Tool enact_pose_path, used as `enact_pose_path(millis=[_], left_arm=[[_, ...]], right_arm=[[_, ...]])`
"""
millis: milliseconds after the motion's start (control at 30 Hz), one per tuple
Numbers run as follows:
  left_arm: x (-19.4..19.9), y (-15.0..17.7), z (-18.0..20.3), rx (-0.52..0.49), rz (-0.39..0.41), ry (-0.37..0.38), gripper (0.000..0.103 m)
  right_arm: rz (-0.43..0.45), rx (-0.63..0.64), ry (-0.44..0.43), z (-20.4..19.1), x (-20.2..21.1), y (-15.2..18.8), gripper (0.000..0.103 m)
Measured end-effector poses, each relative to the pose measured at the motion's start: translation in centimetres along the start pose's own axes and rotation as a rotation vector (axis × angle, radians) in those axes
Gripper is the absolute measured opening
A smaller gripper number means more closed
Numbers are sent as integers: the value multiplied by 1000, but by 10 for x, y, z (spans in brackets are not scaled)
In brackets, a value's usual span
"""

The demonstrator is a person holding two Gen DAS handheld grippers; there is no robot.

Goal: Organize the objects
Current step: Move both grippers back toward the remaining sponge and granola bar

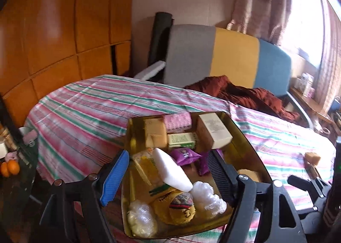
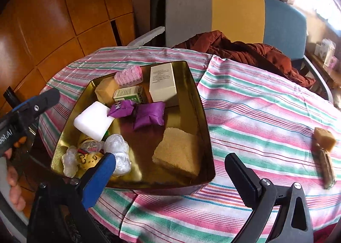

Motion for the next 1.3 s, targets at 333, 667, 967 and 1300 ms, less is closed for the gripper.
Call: enact_pose_path(millis=[333, 667, 967, 1300], left_arm=[[6, 4, -3, 26, -14, -89, 77], [11, 15, 5, -7, -22, -70, 77], [11, 20, 13, -26, -22, -59, 77], [-3, 21, 30, -76, -50, -50, 77]], right_arm=[[15, -12, 13, 2, 7, 3, 103], [74, 22, 98, -3, 20, -2, 103], [73, 32, 130, 2, 18, -9, 103], [63, -8, 163, 29, 20, -7, 103]])
Point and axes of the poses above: each gripper's, at about its wrist camera, not at the fingertips, and x roughly against the way its jaws point, z to its right, y to its underside, the point moved 3 cm from there along -x, roughly the way its jaws point, and after that the axes turned 8 degrees about x, right-handed, at the moved point
